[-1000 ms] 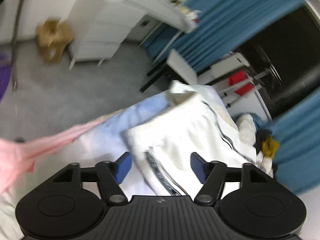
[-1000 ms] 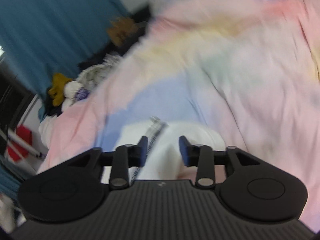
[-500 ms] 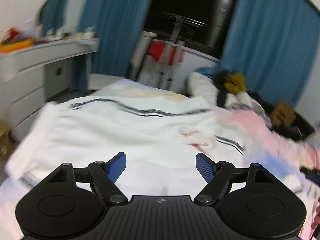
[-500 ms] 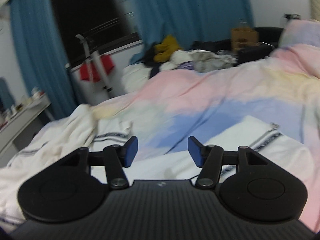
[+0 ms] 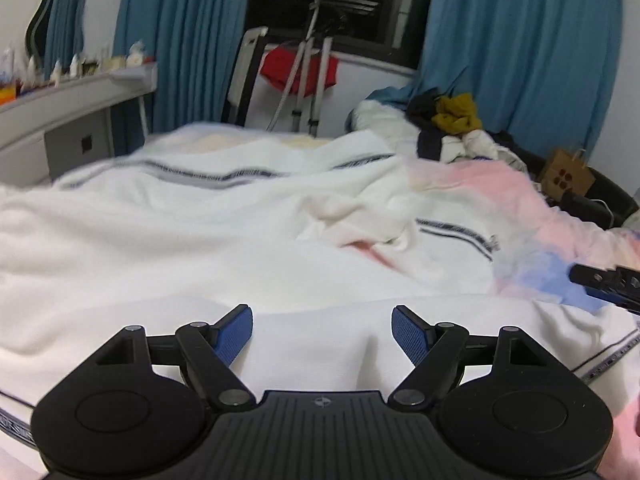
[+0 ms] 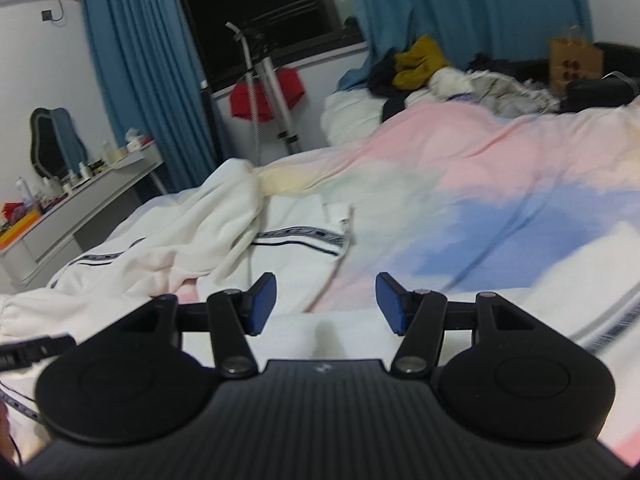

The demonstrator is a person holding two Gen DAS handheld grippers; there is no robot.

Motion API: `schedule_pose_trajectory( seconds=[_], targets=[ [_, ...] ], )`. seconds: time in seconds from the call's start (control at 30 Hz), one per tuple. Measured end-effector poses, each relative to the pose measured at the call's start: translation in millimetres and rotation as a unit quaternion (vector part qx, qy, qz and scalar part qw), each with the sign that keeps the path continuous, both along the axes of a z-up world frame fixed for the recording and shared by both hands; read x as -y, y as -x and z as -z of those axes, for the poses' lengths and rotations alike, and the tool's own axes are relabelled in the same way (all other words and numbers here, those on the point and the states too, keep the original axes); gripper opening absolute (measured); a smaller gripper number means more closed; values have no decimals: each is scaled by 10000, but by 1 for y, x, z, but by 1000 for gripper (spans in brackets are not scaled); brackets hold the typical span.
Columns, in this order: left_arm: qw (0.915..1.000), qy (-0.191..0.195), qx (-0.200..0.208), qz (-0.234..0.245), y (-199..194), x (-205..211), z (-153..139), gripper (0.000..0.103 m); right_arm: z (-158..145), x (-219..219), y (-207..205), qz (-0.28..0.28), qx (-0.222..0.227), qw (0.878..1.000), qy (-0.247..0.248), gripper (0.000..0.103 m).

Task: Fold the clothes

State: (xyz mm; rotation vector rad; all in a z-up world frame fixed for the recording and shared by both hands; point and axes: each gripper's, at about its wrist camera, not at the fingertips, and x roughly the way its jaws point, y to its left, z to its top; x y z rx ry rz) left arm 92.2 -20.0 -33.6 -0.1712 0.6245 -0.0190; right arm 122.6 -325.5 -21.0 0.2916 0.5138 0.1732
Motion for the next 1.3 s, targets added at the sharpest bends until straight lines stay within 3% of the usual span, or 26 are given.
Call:
schedule_pose_trajectory(
  seconds=[0.07,0.17,0.33,0.43,0.53,0.63,0.7,0.73,0.77,0.8,0.83,0.87,0.97,1.1,1.2,1.3],
  targets=[
    [9998,119,-135,-34,-4,-11,4,78,11,-7,-27,-120,-123,9998,-119,58],
    [9998,-202,-73,47,-7,-6,12,79,30,-15,-69,-286,-448,9979,-370,58],
    [9994,-284,-134,136,-8,-3,26,79,54,-14,-117,-125,-909,9925,-813,59],
    [9995,-177,-200,152,-11,-7,34,80,66,-8,-136,-61,-1276,9899,-620,57],
    [9994,81,-314,111,-15,-13,42,80,73,11,-145,-78,-1302,9832,-1276,58],
    [9992,199,-346,96,-18,-12,48,80,74,7,-156,-764,-1393,9731,-1666,60],
    [9993,154,-315,107,-18,-9,50,80,74,-9,-161,-1286,-1469,9667,-1654,59],
    [9994,144,-300,130,-18,-8,50,80,73,-20,-163,-1340,-1507,9694,-1402,56],
    [9994,136,-285,152,-18,-7,50,80,72,-29,-164,-1286,-1518,9739,-1090,44],
    [9994,142,-278,158,-17,-7,50,80,69,-35,-165,-1212,-1487,9774,-889,38],
    [9994,166,-265,143,-16,-7,50,80,65,-38,-164,-1135,-1432,9801,-774,22],
    [9994,194,-251,128,-15,-7,50,80,58,-35,-163,-1052,-1331,9820,-834,19],
    [9992,349,-169,85,-12,-12,47,80,28,-21,-156,-743,-938,9884,-933,16],
    [9990,437,-54,92,-8,-14,45,80,-28,24,-144,84,-136,9962,-860,15],
    [9988,463,-23,158,-7,-12,45,80,-59,71,-140,764,302,9934,-806,15],
    [9989,409,-10,248,-7,-8,46,80,-62,124,-145,1381,369,9864,-816,15]
  ],
)
